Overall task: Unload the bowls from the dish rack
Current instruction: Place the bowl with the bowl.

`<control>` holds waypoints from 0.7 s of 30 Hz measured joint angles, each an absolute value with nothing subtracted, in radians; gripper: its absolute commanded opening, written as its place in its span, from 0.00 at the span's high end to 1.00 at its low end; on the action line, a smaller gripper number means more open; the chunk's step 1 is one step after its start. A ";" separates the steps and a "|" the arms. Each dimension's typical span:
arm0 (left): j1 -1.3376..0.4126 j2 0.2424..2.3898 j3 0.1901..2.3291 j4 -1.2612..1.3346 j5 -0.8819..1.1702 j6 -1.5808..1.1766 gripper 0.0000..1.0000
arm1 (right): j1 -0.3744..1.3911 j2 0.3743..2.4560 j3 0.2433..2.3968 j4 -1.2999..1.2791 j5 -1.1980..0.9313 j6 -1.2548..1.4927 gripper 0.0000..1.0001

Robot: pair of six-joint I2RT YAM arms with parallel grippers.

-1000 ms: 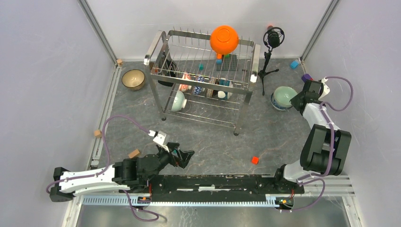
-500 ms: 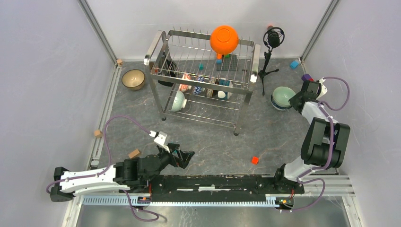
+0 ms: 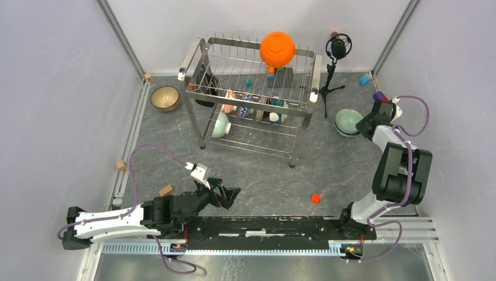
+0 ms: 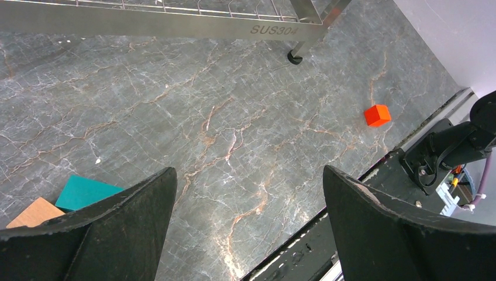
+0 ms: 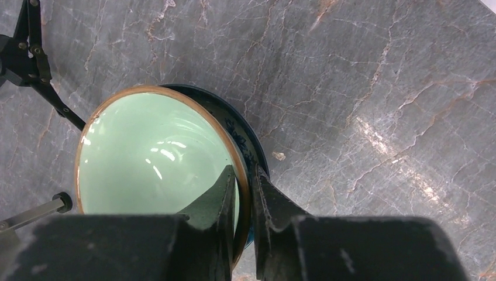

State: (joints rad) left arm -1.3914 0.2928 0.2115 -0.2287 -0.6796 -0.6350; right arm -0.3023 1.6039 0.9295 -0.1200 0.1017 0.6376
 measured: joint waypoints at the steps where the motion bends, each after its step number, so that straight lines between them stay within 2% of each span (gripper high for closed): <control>1: -1.391 0.293 0.211 -0.228 -0.679 -0.635 0.00 | -0.302 1.604 0.929 -0.120 0.101 0.638 0.76; 6: -1.391 0.292 0.210 -0.228 -0.680 -0.635 0.00 | -0.302 1.604 0.941 -0.118 0.092 0.636 0.63; 11: -1.391 0.291 0.210 -0.229 -0.679 -0.635 0.00 | -0.302 1.603 0.973 -0.125 0.089 0.629 0.54; 16: -1.391 0.274 0.210 -0.229 -0.679 -0.635 0.00 | -0.303 1.591 1.005 -0.157 0.092 0.622 0.52; 21: -1.391 0.255 0.210 -0.230 -0.679 -0.635 0.00 | -0.304 1.562 1.036 -0.186 0.099 0.611 0.56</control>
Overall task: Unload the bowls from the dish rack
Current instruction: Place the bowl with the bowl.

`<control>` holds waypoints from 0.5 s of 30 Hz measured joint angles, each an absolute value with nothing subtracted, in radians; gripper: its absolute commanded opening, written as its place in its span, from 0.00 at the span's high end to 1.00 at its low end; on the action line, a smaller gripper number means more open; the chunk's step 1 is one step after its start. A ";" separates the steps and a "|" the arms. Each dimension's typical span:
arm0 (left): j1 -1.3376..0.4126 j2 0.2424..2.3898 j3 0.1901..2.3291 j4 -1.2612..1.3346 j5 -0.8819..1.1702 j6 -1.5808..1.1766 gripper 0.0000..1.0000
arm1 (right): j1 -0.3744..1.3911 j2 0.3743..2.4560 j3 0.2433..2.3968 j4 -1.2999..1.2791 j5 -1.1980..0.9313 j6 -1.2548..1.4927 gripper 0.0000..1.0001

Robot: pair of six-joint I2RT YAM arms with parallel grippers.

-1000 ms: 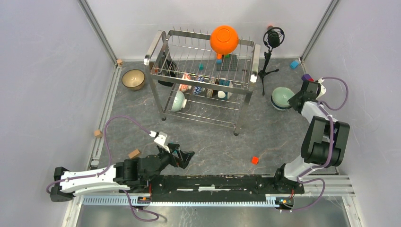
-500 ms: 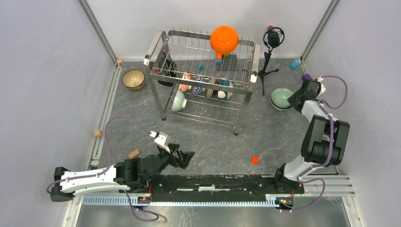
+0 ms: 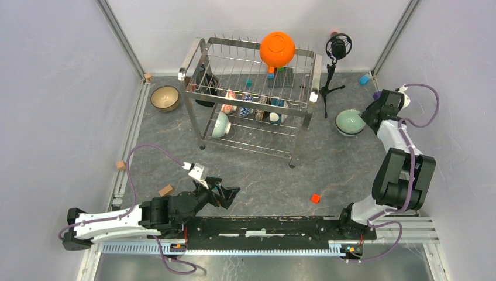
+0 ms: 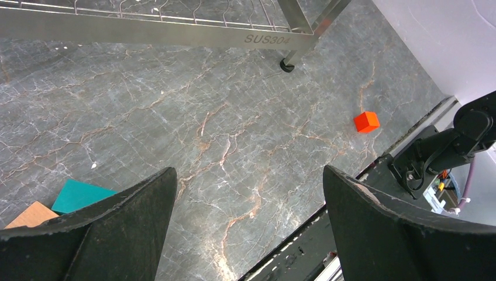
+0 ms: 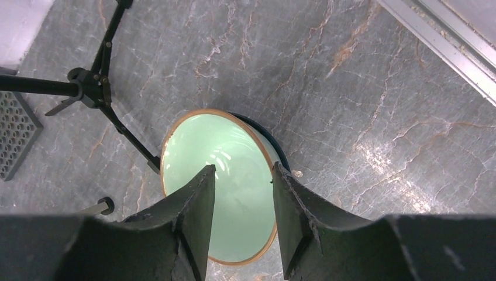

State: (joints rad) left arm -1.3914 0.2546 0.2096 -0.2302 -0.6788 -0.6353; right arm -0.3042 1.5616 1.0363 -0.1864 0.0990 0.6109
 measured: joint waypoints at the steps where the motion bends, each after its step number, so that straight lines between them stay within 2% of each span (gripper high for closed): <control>1: -1.391 0.251 0.210 -0.230 -0.679 -0.635 0.00 | -0.304 1.557 1.040 -0.190 0.101 0.608 0.56; 15: -1.391 0.239 0.205 -0.234 -0.678 -0.636 0.00 | -0.316 1.553 1.038 -0.212 0.117 0.562 0.56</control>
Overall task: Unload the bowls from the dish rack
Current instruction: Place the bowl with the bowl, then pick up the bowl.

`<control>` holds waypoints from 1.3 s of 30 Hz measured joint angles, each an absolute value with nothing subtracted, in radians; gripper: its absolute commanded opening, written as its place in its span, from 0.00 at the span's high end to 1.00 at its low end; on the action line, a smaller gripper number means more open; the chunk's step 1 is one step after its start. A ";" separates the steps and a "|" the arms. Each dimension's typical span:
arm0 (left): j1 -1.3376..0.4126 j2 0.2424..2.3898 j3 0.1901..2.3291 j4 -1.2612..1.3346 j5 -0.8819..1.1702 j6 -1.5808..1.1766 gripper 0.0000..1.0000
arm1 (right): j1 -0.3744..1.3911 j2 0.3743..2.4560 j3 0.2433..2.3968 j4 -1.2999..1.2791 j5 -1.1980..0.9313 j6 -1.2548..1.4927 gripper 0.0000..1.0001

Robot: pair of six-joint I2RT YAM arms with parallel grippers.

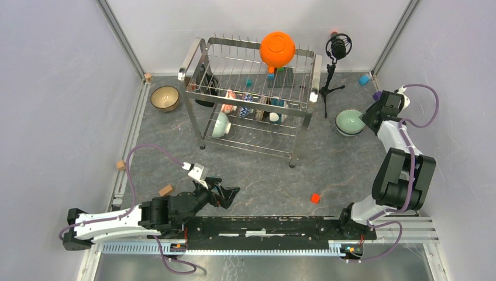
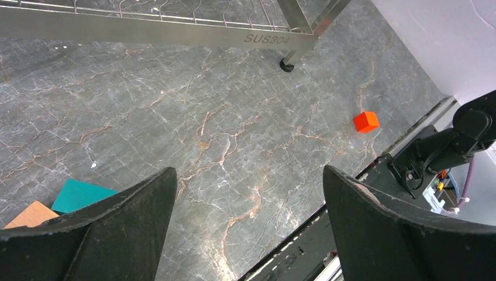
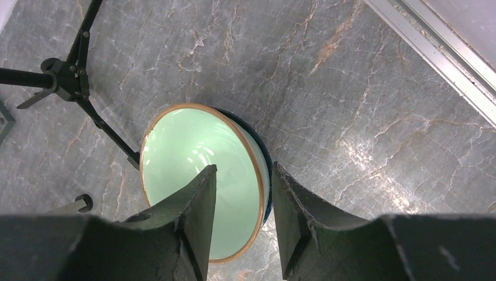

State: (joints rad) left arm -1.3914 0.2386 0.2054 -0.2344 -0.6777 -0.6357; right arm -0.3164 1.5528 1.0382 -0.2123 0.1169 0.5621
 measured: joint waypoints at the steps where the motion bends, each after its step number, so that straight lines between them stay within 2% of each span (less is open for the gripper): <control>1: -1.391 0.239 0.205 -0.234 -0.678 -0.635 0.00 | -0.316 1.553 1.036 -0.212 0.117 0.560 0.57; 10: -1.391 0.275 0.205 -0.229 -0.678 -0.635 0.00 | -0.317 1.613 1.032 -0.211 0.097 0.548 0.68; 19: -1.391 0.298 0.204 -0.226 -0.678 -0.636 0.00 | -0.319 1.636 1.032 -0.220 0.079 0.536 0.99; 31: -1.391 0.289 0.202 -0.220 -0.677 -0.636 0.00 | -0.319 1.578 1.031 -0.257 0.049 0.575 1.00; 39: -1.391 0.268 0.202 -0.214 -0.671 -0.635 0.00 | -0.217 1.315 0.886 -0.210 0.044 0.621 1.00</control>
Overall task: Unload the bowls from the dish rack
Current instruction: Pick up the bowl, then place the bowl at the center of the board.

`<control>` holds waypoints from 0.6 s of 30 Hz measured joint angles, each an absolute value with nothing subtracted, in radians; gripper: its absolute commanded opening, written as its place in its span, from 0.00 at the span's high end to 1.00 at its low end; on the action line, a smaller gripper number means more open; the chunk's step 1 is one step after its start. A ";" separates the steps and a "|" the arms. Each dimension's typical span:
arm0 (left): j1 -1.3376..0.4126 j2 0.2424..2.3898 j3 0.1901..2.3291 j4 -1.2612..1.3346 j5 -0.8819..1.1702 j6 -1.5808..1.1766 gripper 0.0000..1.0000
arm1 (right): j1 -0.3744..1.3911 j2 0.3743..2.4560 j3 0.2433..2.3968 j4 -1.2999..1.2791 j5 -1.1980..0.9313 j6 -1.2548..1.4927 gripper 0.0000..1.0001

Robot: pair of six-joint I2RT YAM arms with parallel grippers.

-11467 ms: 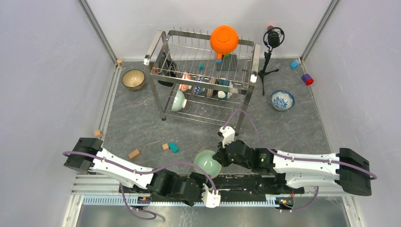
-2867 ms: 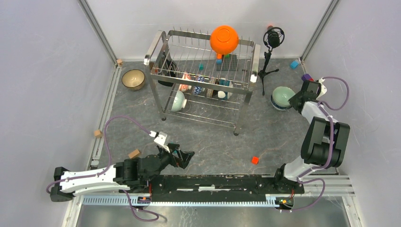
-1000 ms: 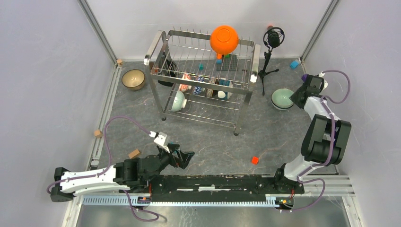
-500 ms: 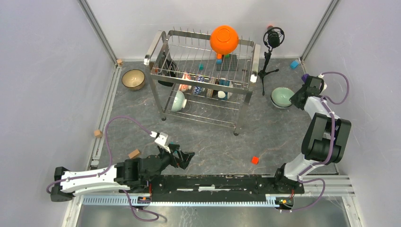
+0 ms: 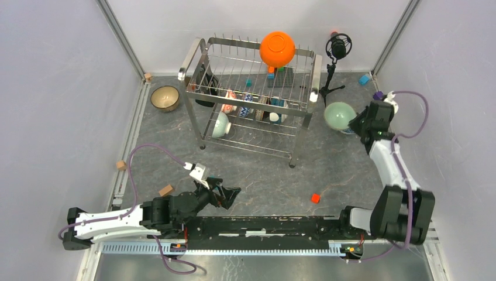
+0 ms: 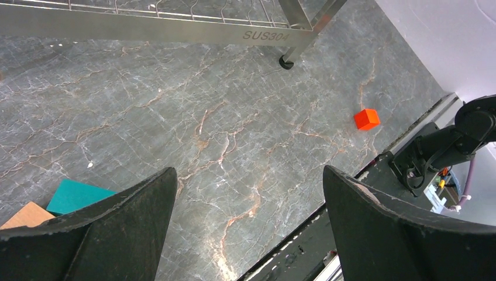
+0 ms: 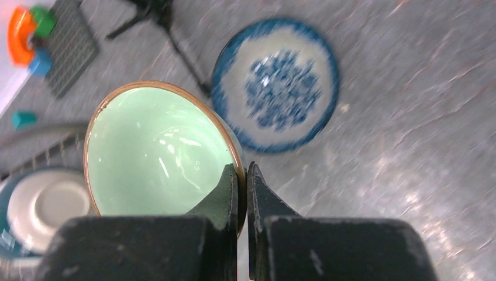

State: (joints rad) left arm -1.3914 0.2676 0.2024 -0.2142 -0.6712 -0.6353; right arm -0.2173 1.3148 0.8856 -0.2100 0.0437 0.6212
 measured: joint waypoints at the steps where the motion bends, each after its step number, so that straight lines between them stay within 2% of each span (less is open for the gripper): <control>1: -1.391 0.264 0.202 -0.215 -0.670 -0.635 0.00 | -0.194 1.273 0.850 -0.201 0.043 0.625 1.00; 7: -1.391 0.254 0.202 -0.214 -0.662 -0.644 0.00 | -0.134 1.128 0.660 -0.192 0.029 0.635 1.00; 18: -1.391 0.237 0.202 -0.216 -0.653 -0.686 0.00 | -0.174 1.117 0.530 -0.219 0.116 0.626 1.00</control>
